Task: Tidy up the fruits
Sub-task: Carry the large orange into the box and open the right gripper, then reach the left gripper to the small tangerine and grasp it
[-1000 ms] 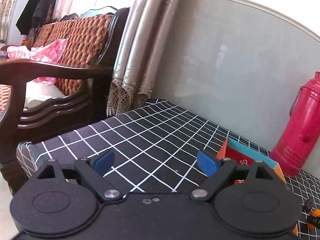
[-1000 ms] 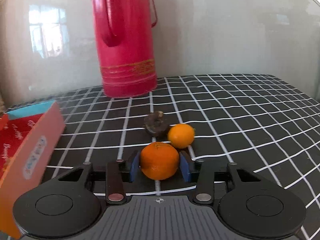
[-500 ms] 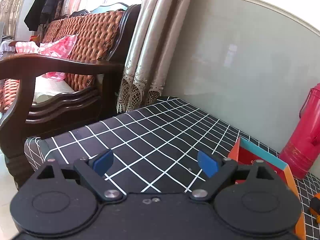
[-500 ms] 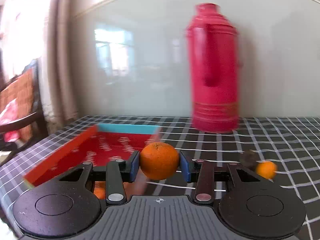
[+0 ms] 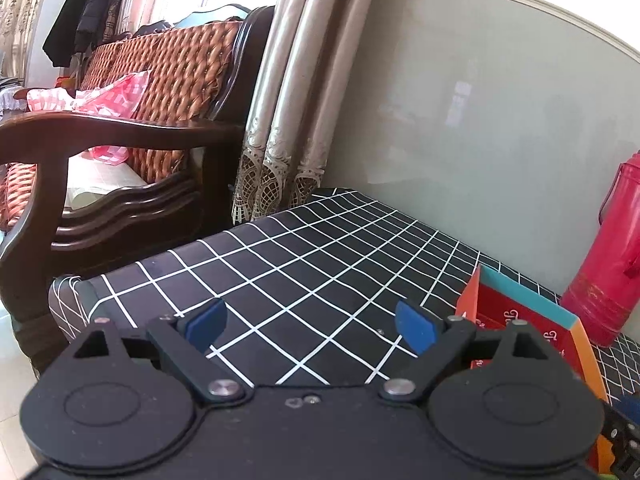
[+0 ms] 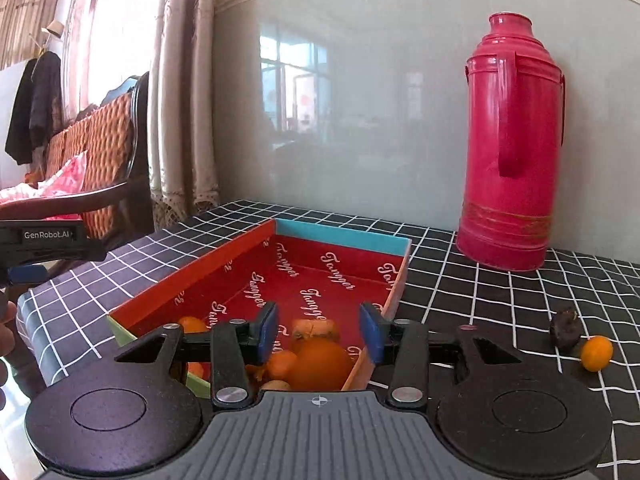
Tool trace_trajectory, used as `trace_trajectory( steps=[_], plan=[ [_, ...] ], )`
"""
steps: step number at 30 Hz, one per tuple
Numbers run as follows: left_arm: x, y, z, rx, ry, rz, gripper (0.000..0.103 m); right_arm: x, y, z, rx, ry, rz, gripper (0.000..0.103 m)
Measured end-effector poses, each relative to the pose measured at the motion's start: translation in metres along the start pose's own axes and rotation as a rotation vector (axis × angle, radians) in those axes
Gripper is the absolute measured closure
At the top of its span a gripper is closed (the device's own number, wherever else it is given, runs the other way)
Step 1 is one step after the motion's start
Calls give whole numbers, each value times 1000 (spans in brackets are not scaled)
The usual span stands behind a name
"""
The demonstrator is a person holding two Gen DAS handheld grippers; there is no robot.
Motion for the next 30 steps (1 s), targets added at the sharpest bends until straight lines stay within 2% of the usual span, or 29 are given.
trace_trajectory(
  steps=[1, 5, 10, 15, 22, 30],
  plan=[
    [0, 0, 1, 1, 1, 0, 18, -1, -1, 3, 14, 13, 23, 6],
    [0, 0, 6, 7, 13, 2, 18, -6, -10, 11, 53, 24, 69, 6],
    [2, -2, 23, 27, 61, 14, 18, -5, -7, 28, 132, 57, 23, 6],
    [6, -6, 49, 83, 114, 32, 18, -5, -9, 54, 257, 104, -27, 6],
    [19, -10, 104, 202, 207, 42, 18, 1, -15, 102, 412, 161, -81, 0],
    [51, -9, 184, 390, 325, 6, 17, 16, -42, 164, 665, 180, -79, 0]
  ],
)
Point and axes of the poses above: each gripper's, at about its wrist camera, not at the fingertips, and y roughly the way its jaws point, z to its right, x to its underside, the point moved 1 cm from there along y, roughly the way its jaws point, and after that the axes turned 14 degrees about x, right-handed, at the moved point
